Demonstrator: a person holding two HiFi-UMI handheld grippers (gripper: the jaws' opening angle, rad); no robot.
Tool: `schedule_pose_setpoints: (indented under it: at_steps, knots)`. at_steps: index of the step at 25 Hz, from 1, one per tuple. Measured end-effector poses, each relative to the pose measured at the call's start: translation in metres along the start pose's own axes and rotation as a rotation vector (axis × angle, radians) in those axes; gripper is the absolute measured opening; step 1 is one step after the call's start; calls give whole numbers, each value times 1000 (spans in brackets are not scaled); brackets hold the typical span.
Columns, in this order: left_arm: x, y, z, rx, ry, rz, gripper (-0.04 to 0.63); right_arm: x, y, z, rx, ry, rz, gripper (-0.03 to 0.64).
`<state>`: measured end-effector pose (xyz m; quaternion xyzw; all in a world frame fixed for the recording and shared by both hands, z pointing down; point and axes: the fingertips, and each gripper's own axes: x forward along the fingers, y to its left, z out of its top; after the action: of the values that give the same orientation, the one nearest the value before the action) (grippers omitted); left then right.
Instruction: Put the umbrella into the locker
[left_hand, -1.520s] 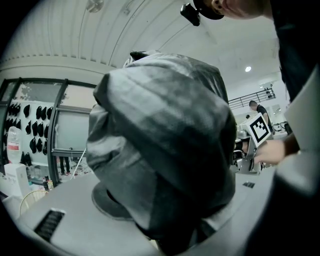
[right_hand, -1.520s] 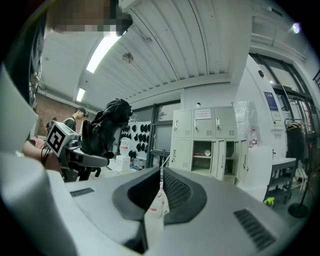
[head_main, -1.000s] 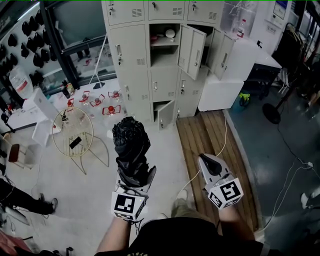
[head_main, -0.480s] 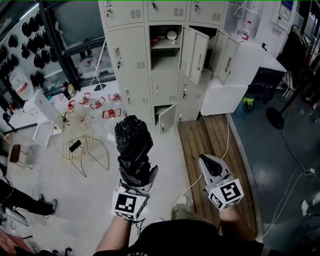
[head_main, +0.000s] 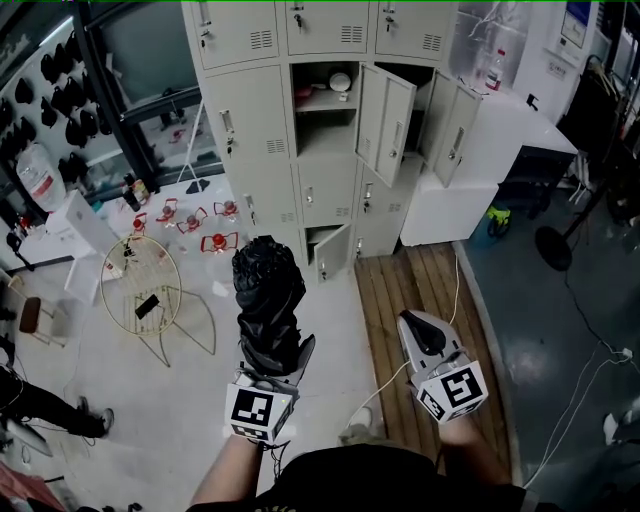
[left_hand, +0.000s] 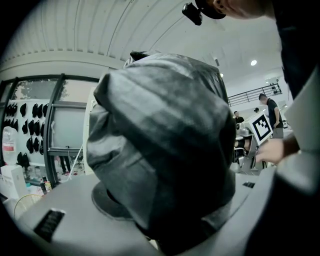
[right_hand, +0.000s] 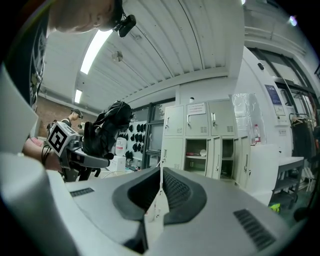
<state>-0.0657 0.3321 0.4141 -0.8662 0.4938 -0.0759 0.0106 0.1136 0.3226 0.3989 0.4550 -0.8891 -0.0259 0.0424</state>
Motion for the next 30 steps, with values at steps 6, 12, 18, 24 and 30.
schedule_pose_setpoints:
  at_steps: [6, 12, 18, 24, 30]
  knots:
    - [30, 8, 6, -19, 6, 15, 287, 18, -21, 4, 14, -23, 19, 32]
    - [51, 11, 18, -52, -3, 27, 287, 25, -41, 16, 8, -46, 31, 32]
    - [73, 7, 30, -39, -13, 55, 287, 30, -67, 15, 3, -40, 49, 32]
    - [96, 2, 32, -4, -15, 99, 287, 42, -95, 13, -5, -38, 78, 32]
    - [112, 2, 37, 21, -24, 149, 288, 55, -117, 9, 5, -44, 110, 32]
